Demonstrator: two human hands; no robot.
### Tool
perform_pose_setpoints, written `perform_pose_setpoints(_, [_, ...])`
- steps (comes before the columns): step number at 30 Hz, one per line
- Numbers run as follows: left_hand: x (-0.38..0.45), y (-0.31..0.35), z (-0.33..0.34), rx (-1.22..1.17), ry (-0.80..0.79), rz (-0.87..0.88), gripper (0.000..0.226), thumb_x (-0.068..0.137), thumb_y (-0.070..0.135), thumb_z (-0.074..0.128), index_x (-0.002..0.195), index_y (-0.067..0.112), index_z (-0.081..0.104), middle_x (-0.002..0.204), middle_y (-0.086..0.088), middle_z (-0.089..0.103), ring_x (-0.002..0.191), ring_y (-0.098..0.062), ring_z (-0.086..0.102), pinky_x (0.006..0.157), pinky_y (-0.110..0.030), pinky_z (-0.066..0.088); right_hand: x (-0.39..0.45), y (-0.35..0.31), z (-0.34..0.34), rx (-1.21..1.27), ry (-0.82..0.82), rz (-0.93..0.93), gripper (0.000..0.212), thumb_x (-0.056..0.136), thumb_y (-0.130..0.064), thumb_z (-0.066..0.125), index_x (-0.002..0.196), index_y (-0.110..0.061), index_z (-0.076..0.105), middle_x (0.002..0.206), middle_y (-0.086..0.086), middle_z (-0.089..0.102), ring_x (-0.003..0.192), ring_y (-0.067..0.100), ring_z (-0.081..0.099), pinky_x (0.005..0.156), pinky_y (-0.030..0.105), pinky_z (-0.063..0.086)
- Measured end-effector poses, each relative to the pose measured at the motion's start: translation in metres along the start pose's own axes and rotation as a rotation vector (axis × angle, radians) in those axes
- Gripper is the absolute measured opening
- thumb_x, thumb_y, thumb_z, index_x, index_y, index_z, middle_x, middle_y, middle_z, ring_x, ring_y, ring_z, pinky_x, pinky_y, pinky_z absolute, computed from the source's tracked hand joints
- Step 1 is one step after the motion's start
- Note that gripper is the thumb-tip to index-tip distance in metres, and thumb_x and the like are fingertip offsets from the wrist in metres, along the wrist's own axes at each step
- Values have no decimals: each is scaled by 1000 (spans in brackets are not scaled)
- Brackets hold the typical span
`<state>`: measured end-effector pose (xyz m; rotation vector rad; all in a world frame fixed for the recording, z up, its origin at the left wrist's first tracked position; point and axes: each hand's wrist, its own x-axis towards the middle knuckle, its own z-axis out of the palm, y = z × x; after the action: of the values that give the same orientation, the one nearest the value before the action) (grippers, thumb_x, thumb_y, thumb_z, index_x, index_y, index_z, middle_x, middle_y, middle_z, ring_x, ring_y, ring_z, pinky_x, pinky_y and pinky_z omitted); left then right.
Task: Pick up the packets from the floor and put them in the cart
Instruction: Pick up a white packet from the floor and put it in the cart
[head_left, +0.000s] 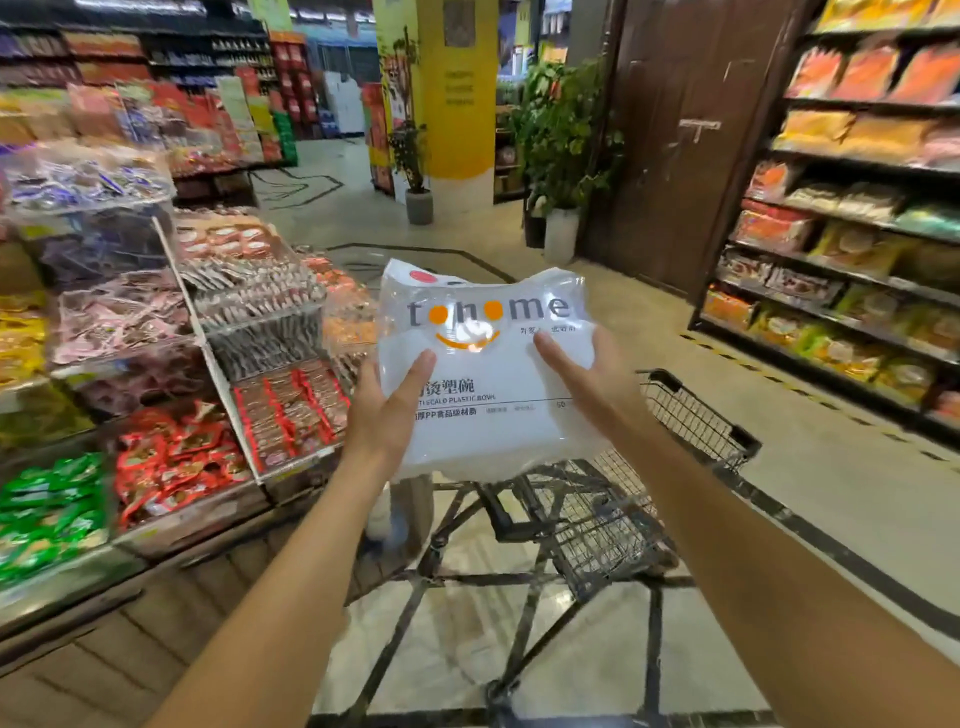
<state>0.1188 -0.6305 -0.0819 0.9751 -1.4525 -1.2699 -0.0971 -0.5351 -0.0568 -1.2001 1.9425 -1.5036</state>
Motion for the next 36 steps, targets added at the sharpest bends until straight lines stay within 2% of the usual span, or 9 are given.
perform_pose_setpoints(4, [35,-14,87,6,-56,-14,47,93,43,70,132,21,57,114,6,70,78,11,69,56,-7,49,39,43,-58,-36,98,57,67,82,-73,65,129,-28,50,118,-3,66,104,22,68,87,45,59])
perform_pose_setpoints(7, [59,-27,142,-16,-106,-44,49,93,43,70,134,20,56,116,4,70,89,1,71,62,-16,53,69,74,-92,-75,139,98,73,85,-73,63,137,-24,48,120,-3,64,100,17,68,78,38,59])
perform_pose_setpoints(11, [100,-56,205,-20,-146,-49,48,92,46,69,133,24,55,115,6,70,82,6,70,56,-7,49,124,114,-123,-88,165,125,72,84,-73,64,137,-27,49,122,-3,66,100,18,69,83,43,61])
perform_pose_setpoints(19, [188,-144,297,-33,-125,-219,53,92,49,68,136,25,50,116,-1,71,96,-17,72,72,-32,57,251,212,-139,-108,42,215,79,70,-84,64,127,-32,50,120,-4,67,101,20,72,86,51,61])
perform_pose_setpoints(25, [213,-239,337,55,-91,-410,51,92,46,69,133,25,49,108,9,68,72,11,68,50,-8,48,302,315,-130,-106,-111,335,65,73,-79,70,120,-36,58,103,-15,74,81,-2,74,58,15,57])
perform_pose_setpoints(27, [213,-270,345,88,-86,-488,63,87,61,67,138,29,48,112,17,66,86,7,68,61,-14,49,315,349,-122,-157,-184,372,65,75,-80,66,121,-35,54,104,-18,69,81,-3,72,58,15,54])
perform_pose_setpoints(30, [211,-323,358,101,-57,-624,85,75,80,62,144,35,44,122,18,64,108,-5,65,78,-25,50,338,407,-107,-185,-319,423,63,75,-84,62,119,-39,55,110,-20,65,95,2,67,79,36,59])
perform_pose_setpoints(33, [215,-377,374,118,-15,-766,84,81,73,64,148,28,43,132,13,61,115,-6,61,90,-21,50,363,466,-88,-211,-482,486,62,85,-71,63,130,-29,58,120,-9,68,109,14,67,98,51,55])
perform_pose_setpoints(36, [227,-427,388,69,51,-873,82,86,62,68,153,22,43,146,-3,57,133,-23,54,113,-45,42,386,523,-65,-231,-565,576,82,86,-69,64,149,-18,47,148,5,56,136,28,54,114,48,42])
